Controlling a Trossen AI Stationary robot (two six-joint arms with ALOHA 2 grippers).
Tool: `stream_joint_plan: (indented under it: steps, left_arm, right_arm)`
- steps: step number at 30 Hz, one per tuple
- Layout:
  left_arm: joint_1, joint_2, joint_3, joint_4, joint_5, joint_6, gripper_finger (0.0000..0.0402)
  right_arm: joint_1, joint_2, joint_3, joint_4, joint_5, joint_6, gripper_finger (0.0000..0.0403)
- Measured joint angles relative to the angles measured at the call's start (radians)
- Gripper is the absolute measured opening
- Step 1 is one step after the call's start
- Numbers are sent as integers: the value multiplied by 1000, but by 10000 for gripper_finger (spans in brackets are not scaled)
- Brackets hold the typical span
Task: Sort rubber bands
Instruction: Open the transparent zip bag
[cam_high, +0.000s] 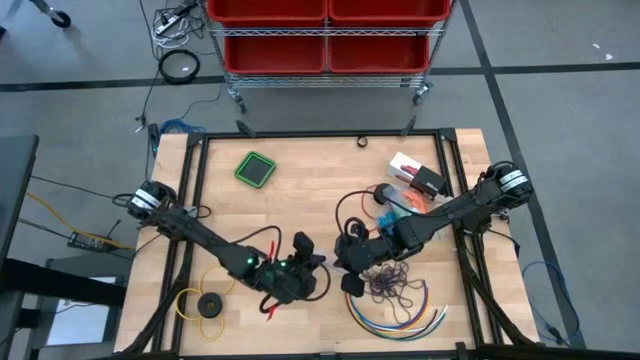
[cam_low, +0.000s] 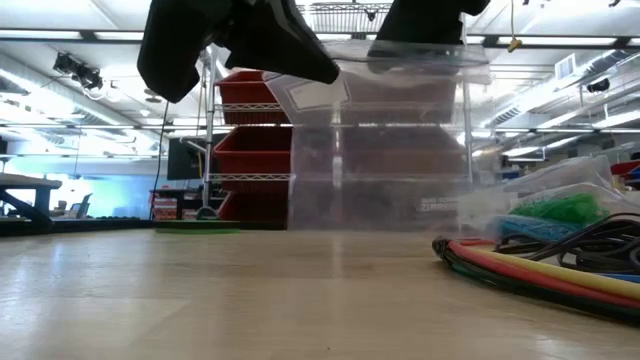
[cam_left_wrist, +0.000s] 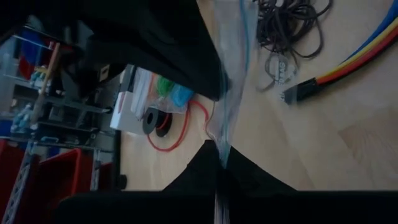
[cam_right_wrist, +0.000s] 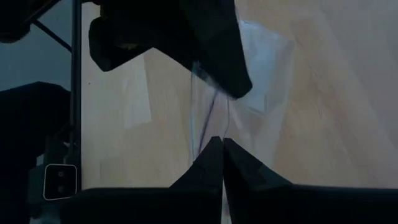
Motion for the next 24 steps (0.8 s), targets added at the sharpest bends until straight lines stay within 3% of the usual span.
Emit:
stream_joint_plan:
  steps: [7, 16, 24]
  left_arm:
    - [-14, 0, 0, 7, -114, 0, 65]
    - [-28, 0, 0, 14, -107, -23, 141]
    - [-46, 0, 0, 24, -52, 5, 138]
  right_arm:
    - [0, 0, 0, -7, 5, 10, 0]
    - [0, 0, 0, -7, 23, 18, 0]
    - [0, 0, 0, -7, 36, 18, 0]
